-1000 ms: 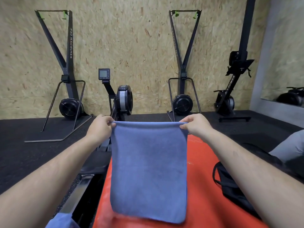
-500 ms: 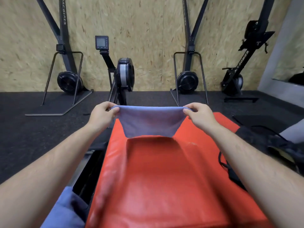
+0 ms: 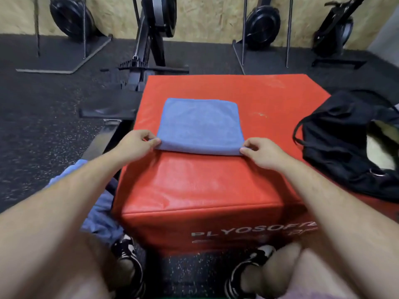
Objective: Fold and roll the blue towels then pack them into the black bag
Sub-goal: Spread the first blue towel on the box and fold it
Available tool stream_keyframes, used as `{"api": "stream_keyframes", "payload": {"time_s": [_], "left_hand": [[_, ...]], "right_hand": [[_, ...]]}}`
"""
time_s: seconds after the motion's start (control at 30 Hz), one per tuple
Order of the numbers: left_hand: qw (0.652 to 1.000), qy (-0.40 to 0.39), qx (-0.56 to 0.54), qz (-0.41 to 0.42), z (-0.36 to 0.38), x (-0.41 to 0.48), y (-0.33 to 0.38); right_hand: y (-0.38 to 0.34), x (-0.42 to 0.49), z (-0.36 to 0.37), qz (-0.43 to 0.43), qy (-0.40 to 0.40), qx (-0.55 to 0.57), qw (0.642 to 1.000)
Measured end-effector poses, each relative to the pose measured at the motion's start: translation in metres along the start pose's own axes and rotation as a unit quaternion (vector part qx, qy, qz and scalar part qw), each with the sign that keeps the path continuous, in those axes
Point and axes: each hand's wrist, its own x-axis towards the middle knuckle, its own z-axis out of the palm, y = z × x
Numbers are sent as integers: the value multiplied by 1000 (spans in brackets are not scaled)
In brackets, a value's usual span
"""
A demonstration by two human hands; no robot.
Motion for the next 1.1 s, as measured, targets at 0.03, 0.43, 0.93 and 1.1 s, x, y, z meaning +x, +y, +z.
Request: {"api": "stream_keyframes", "payload": {"time_s": [0.03,0.43,0.93,1.1], "left_hand": [[1000,-6,4,-8,1,0,-1],[979,-47,138,142,52,25,33],[956,-167,205,131,53,29,60],[961,-144,187,147,51,16,61]], "right_hand": [[1,0,0,0,-8,-9,1000],[-42,27,23,-42,4,-141,989],[-51,28,31,-51,-108,-193,974],[-58,17,31,-61,-109,-171,977]]}}
